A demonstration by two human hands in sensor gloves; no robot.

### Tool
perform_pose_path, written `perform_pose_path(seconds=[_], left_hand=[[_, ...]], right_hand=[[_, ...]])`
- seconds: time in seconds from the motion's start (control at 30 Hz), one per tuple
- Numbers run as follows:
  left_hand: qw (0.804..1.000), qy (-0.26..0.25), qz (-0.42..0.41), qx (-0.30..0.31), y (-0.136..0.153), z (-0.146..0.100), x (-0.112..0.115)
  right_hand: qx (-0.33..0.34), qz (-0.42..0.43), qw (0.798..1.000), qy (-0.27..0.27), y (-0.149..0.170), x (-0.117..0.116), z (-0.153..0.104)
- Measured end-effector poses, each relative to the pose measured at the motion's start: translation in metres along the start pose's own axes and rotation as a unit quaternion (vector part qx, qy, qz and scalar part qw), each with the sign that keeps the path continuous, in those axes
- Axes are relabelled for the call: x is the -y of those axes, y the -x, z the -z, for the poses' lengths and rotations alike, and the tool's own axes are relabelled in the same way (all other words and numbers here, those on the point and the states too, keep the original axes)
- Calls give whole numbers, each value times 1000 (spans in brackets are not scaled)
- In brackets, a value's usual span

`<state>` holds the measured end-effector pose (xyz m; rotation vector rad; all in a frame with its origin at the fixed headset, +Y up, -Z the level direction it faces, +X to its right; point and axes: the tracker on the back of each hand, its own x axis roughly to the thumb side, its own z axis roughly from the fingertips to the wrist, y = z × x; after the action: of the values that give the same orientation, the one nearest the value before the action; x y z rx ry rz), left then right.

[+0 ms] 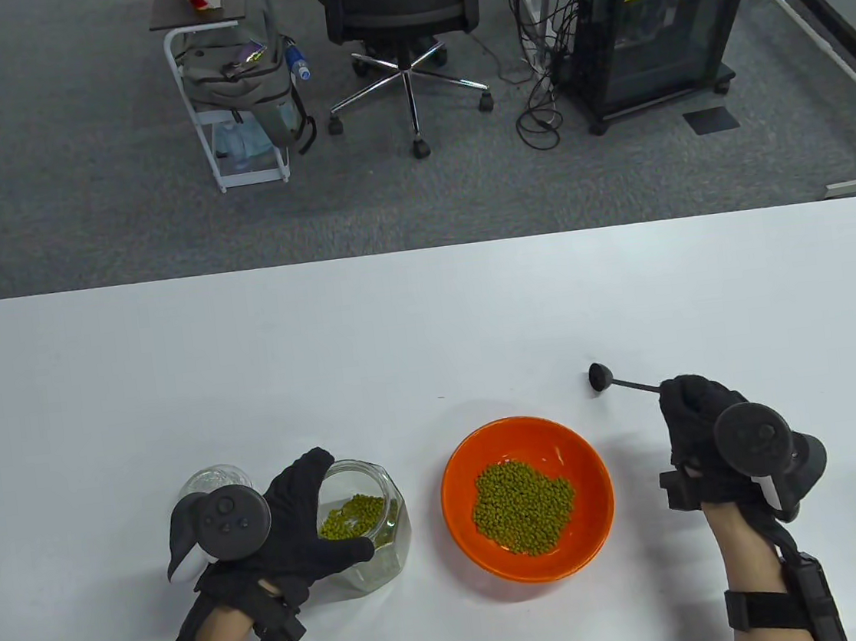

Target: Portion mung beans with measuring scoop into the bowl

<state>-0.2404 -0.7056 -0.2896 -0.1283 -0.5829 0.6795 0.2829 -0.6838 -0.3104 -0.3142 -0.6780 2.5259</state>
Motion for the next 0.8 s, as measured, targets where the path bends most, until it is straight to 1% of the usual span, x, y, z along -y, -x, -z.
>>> perform_pose_path(seconds=[0.1, 0.17, 0.2, 0.3, 0.33, 0.4, 0.43, 0.57, 0.63, 0.7, 0.8], left_hand=[[1000, 0, 0, 0, 0, 0, 0], [1000, 0, 0, 0, 0, 0, 0], [1000, 0, 0, 0, 0, 0, 0], [1000, 0, 0, -1, 0, 0, 0], [1000, 0, 0, -1, 0, 0, 0], [1000, 0, 1, -1, 0, 0, 0], [1000, 0, 1, -1, 0, 0, 0], [1000, 0, 1, 0, 0, 0, 0], [1000, 0, 1, 0, 0, 0, 0], [1000, 0, 0, 0, 0, 0, 0], [1000, 0, 0, 0, 0, 0, 0]], right_hand=[[1, -28, 998, -49, 1, -7, -1], [-3, -63, 992, -111, 2, -13, -2], [-9, -71, 989, -130, 3, -16, -1], [-22, -98, 972, -211, 7, -27, -2], [-35, -112, 963, -241, 9, -31, -3], [-42, -129, 951, -276, 12, -39, -4], [-57, -152, 935, -314, 15, -46, -6], [-65, -182, 911, -365, 19, -59, -9], [-74, -196, 906, -368, 18, -63, -11], [-77, -215, 895, -383, 18, -68, -11], [-88, -223, 889, -391, 18, -72, -12]])
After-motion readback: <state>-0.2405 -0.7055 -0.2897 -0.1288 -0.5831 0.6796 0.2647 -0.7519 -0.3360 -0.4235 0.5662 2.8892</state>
